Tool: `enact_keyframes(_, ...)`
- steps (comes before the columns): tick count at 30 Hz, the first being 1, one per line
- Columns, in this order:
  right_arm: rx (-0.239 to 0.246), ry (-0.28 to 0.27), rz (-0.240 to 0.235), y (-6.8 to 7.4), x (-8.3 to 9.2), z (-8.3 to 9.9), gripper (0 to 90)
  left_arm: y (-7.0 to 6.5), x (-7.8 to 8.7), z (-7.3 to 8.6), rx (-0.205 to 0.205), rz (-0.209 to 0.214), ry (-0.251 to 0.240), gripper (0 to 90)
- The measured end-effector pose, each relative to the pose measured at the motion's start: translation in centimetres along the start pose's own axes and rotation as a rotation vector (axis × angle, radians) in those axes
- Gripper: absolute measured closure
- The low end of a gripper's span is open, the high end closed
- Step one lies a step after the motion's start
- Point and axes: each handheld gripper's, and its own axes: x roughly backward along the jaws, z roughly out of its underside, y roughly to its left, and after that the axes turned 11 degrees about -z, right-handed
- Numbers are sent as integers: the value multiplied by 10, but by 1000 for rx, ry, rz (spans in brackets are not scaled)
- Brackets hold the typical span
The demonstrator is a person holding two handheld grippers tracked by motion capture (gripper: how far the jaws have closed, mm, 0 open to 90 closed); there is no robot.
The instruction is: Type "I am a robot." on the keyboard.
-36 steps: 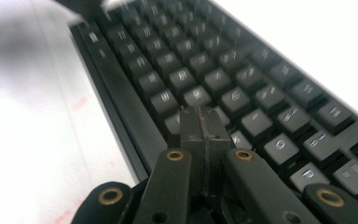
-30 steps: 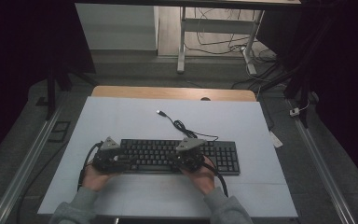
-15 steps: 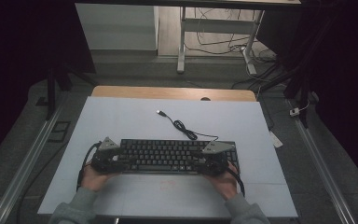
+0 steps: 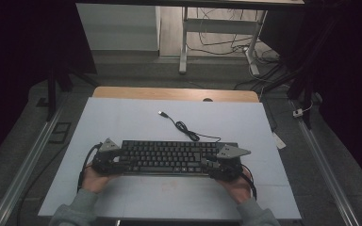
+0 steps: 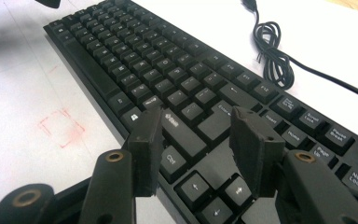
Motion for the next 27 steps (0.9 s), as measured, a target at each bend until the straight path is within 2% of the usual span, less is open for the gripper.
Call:
enact_keyframes(13, 0, -2, 3, -1, -1, 2, 543, 1, 1, 0, -2, 0, 0, 364)
enact_keyframes(18, 0, 4, 4, -1, -1, 3, 544, -1, 1, -1, -10, 8, -5, 394)
enact_keyframes(24, 0, 7, 18, -2, 0, 3, 544, -9, 1, -3, -48, 46, -9, 529)
enact_keyframes(27, -4, -4, 8, -2, 0, 4, 544, -13, -1, -4, -68, 67, -6, 665)
